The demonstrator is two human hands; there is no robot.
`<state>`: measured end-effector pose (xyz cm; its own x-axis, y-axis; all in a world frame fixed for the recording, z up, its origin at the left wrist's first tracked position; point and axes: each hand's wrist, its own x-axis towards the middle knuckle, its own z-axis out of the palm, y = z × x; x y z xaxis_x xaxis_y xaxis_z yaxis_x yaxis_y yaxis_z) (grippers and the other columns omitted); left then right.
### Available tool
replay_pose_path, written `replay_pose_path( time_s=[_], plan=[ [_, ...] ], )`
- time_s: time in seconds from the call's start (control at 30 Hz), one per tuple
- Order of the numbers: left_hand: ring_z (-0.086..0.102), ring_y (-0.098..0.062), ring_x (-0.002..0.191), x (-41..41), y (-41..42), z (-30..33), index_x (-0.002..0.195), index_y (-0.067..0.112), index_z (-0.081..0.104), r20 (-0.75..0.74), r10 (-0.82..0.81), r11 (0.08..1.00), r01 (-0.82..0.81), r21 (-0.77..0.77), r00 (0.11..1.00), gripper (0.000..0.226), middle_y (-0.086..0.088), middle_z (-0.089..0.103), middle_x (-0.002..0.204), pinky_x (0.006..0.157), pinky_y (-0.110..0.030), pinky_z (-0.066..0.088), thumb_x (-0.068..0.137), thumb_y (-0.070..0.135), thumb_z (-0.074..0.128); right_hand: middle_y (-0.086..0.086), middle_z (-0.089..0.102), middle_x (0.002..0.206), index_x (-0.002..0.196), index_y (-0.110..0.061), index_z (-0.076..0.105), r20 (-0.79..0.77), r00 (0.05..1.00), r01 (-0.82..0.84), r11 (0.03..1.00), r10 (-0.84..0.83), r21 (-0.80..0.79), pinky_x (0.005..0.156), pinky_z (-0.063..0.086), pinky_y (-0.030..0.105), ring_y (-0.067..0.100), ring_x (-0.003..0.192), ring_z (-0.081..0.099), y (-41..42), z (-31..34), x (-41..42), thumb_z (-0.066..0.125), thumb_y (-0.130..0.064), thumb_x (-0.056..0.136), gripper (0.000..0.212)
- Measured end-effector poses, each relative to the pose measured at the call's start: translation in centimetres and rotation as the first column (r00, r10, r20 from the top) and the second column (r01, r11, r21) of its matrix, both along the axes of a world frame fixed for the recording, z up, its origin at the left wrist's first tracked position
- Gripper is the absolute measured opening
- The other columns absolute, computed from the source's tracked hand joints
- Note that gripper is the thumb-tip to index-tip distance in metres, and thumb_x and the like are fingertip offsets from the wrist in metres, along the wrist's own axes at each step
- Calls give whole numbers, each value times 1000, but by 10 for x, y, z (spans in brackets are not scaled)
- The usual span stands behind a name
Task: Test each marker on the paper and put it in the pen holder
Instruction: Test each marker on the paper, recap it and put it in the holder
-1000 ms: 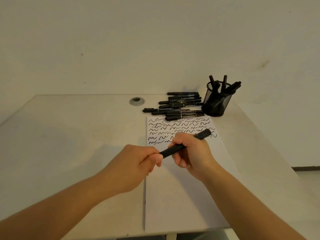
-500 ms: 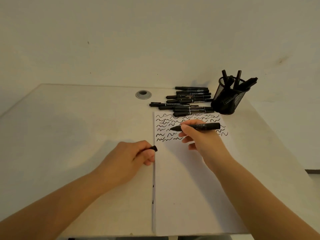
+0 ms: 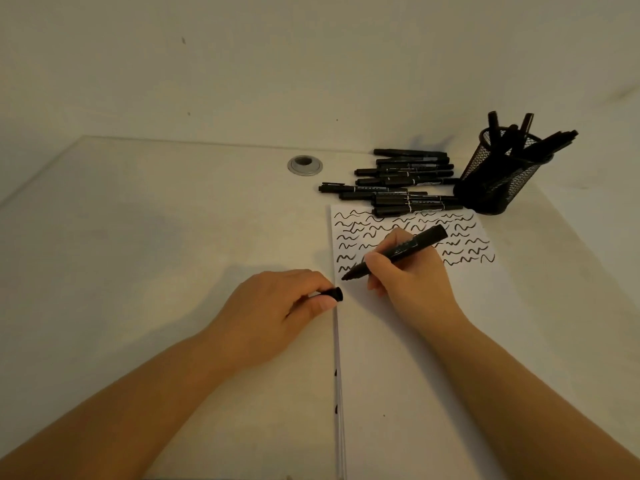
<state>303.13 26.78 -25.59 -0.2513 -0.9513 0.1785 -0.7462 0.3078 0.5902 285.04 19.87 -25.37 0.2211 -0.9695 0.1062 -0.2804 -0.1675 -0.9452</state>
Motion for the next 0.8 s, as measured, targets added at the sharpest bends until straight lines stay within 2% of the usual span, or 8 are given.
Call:
replay_pose_path(
  time_s=[0.13,0.27,0.37,0.43,0.5,0.6,0.67,0.8],
  plan=[
    [59,-7,78,2,0,-2,104,29,61,-26,0,999,1,32,1000,51,9,67,90,70,-35,47,82,59,26,-3,62,50,67,-20,54,-40,999,17,999,-18,-28,49,42,15,3,48,54,1,0,0,60,-15,81,16],
    [54,-5,69,2,0,-3,103,32,61,-27,2,1000,-2,19,1000,49,10,65,84,63,-27,44,82,60,27,14,60,58,66,-14,52,-79,994,78,997,-80,-28,50,41,28,11,49,48,1,0,-3,59,-14,79,14],
    [53,-6,64,1,-1,-4,94,31,62,-110,51,998,-48,29,993,41,7,65,77,60,-27,43,82,58,34,1,58,52,66,-19,51,-55,985,157,985,-161,-68,48,41,24,6,47,47,1,-1,-5,58,-15,78,15],
    [56,-2,62,0,-7,-3,84,32,62,-213,110,994,-102,48,971,26,8,66,75,60,-22,43,84,50,43,-6,61,55,70,-24,52,33,976,218,973,-216,-74,51,45,21,4,52,53,1,1,-6,59,-18,81,14],
    [60,0,64,-3,-16,0,78,34,59,-275,142,989,-128,68,951,17,14,66,75,60,-14,44,86,41,46,-3,62,59,76,-23,55,131,965,233,972,-227,-24,53,45,23,7,55,55,0,4,-9,60,-21,83,9],
    [60,0,64,-9,-29,2,76,40,56,-251,155,987,-141,73,956,14,17,65,71,62,-16,45,89,33,53,-6,57,54,78,-20,60,237,955,172,984,-177,43,48,41,16,5,48,50,-1,8,-11,61,-17,84,7],
    [60,-2,67,-11,-34,1,78,44,54,-228,167,986,-158,59,959,15,19,63,69,64,-22,47,87,32,56,-4,55,52,73,-21,62,359,925,92,991,-122,100,43,38,17,8,45,46,0,9,-12,58,-15,87,16],
    [55,7,70,-9,-32,-1,82,50,52,-221,113,994,-111,22,969,24,36,59,74,60,-7,38,87,28,59,2,54,48,62,-23,65,511,856,-18,982,-81,186,41,37,22,14,44,45,-1,8,-12,54,-24,80,21]
  ],
)
